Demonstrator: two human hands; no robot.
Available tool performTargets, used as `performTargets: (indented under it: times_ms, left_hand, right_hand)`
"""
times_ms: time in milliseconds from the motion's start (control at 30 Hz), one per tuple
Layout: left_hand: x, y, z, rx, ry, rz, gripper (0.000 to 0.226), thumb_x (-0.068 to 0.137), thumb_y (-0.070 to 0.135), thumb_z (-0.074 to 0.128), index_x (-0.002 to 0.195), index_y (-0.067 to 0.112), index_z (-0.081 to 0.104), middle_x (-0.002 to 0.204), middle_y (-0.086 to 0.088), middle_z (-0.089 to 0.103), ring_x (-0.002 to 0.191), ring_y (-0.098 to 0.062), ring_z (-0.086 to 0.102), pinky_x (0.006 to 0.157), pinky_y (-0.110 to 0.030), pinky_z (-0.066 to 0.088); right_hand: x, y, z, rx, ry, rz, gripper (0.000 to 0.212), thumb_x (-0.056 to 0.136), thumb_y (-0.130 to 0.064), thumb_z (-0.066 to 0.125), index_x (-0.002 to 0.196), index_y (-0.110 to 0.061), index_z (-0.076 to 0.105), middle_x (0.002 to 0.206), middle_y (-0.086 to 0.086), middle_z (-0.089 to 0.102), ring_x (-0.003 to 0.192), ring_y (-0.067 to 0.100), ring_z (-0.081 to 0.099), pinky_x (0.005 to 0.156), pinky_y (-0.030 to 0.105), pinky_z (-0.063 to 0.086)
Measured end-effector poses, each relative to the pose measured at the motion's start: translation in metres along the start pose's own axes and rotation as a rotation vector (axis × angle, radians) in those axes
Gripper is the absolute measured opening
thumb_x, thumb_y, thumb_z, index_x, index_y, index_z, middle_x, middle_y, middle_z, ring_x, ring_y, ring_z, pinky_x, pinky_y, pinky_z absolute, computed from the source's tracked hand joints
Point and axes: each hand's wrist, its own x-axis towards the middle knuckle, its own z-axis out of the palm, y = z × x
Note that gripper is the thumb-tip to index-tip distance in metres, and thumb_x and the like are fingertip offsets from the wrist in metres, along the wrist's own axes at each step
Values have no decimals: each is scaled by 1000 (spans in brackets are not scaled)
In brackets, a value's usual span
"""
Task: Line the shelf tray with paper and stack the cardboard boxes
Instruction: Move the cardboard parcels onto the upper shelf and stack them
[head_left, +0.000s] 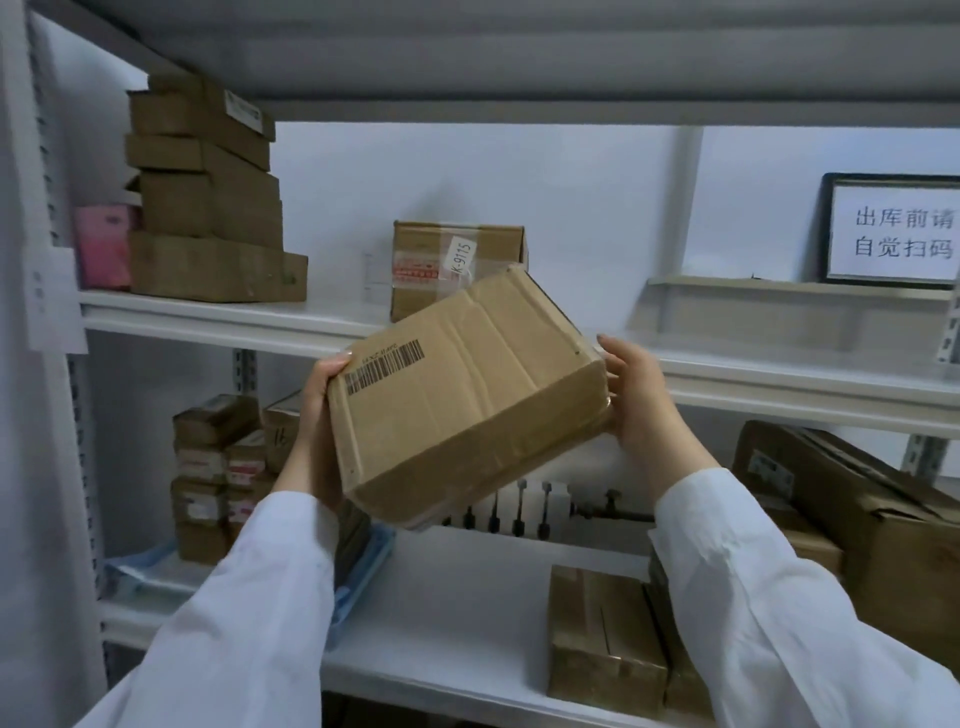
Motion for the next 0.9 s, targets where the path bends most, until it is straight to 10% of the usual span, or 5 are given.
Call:
performTargets:
  times_ms: [267,433,567,733,900]
  left_hand:
    - [22,42,22,-112,-5,140,48,96,34,24,79,18,67,80,-1,67,74,-14,63,68,-27,50]
    - [41,65,37,-141,32,170,45,92,39,31,79,25,72,87,2,70,86,-15,63,74,-29,48]
    - [55,78,47,-108,152,58,32,83,48,43,99,31,65,111,2,66,108,-20,57,88,-41,46]
    - [69,96,72,-198,329,5,50,72,55,61,110,24,63,112,-3,67,100,-23,63,84,-46,53]
    - [89,110,92,9,430,50,58,74,73,52,98,21,48,98,1,59,101,-25,59,90,-49,51]
  right_hand:
    - [2,-28,32,201,-45,-374,19,93,-39,46,86,-27,59,82,-7,53,81,13,52,65,28,44]
    - [6,-41,52,105,-112,-581,41,98,-34,47,132,-44,27,145,-3,33,128,20,44,78,27,51]
    - [13,-51,65,-42,-74,-763,62,81,-51,57,133,-58,25,148,-16,16,140,20,28,106,52,40]
    - [13,-62,77,-208,-168,-801,62,70,-63,56,130,-52,41,153,-4,28,140,19,32,111,51,33]
    - [22,-66,83,-424,-260,-755,111,60,-55,66,151,-32,6,159,-12,12,146,9,13,117,44,25]
